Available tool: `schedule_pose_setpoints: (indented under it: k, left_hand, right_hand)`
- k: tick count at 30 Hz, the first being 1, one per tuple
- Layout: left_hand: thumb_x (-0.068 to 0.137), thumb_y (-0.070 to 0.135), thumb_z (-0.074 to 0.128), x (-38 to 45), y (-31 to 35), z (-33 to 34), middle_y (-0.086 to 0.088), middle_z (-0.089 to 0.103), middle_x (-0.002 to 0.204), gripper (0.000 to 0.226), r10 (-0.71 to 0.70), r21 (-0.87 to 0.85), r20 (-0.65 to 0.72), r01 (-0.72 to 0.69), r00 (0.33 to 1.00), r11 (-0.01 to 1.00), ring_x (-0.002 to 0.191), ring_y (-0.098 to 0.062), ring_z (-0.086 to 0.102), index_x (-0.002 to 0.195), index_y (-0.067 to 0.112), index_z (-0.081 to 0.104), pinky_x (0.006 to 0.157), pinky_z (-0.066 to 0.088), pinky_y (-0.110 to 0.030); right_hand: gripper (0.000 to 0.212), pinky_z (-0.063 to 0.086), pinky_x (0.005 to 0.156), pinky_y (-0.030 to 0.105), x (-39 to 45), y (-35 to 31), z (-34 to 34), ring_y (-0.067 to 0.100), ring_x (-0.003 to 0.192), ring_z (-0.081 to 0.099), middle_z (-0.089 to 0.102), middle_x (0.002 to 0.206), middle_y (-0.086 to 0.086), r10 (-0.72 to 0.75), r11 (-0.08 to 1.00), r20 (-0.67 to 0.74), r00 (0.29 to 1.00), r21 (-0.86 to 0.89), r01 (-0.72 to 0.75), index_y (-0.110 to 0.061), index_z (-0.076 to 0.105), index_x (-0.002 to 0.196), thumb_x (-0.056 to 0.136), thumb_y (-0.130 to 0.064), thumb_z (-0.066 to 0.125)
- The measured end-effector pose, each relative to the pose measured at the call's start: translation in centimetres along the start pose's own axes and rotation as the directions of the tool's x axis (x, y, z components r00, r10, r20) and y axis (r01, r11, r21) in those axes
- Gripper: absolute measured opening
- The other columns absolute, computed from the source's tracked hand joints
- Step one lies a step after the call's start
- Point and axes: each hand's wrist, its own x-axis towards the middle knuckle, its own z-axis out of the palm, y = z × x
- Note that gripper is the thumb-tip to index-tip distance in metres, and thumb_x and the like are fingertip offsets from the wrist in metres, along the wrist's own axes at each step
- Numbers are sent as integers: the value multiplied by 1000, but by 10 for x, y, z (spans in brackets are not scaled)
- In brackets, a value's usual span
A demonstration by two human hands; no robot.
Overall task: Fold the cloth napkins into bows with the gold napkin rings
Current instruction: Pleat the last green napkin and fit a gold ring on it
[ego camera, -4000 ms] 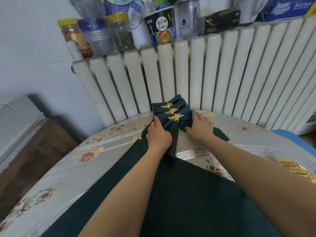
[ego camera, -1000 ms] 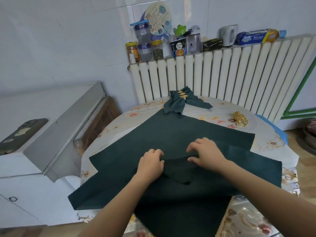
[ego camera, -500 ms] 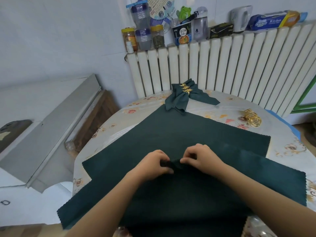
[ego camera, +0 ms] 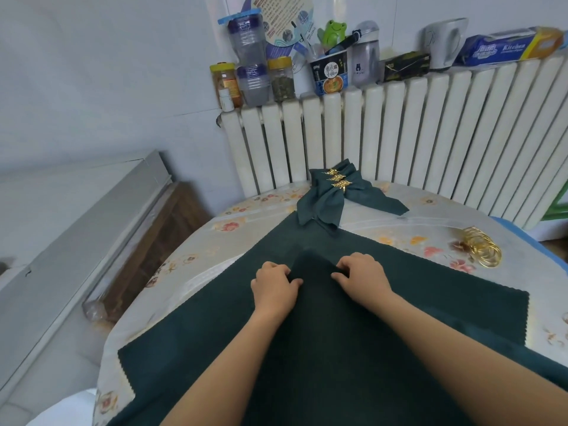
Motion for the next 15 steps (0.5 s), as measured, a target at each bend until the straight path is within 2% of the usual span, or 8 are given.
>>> schedule_pose_setpoints:
  k: [3,8,15]
  left_hand:
    - [90,36,59,17,-5,6,-1,49,122,29,-17,8,-19,17,1000,1000,113,-20,47,112,17,61,98,35,-36]
    - [90,36,59,37,-10,7,-2,49,125,30,-54,32,-7,54,999,998,118,-21,44,114,18,60,100,35,-36]
    - [85,27,66,54,-17,4,-1,50,115,15,-93,-112,100,104,991,988,104,-19,52,96,18,59,96,44,-37]
  right_hand:
    - [25,40,93,30,19,0,12,19,108,48,58,112,-1,-15,999,-34,999,34,16,-19,64,108,91,-36,57]
    - [25,40,90,28,40,-4,24,17,106,48,59,110,-2,-27,997,-54,998,66,30,-20,62,108,88,-35,61]
    - [31,37,88,30,59,-7,29,15,104,53,62,101,-8,24,997,-25,999,78,-22,-27,59,111,86,-45,60]
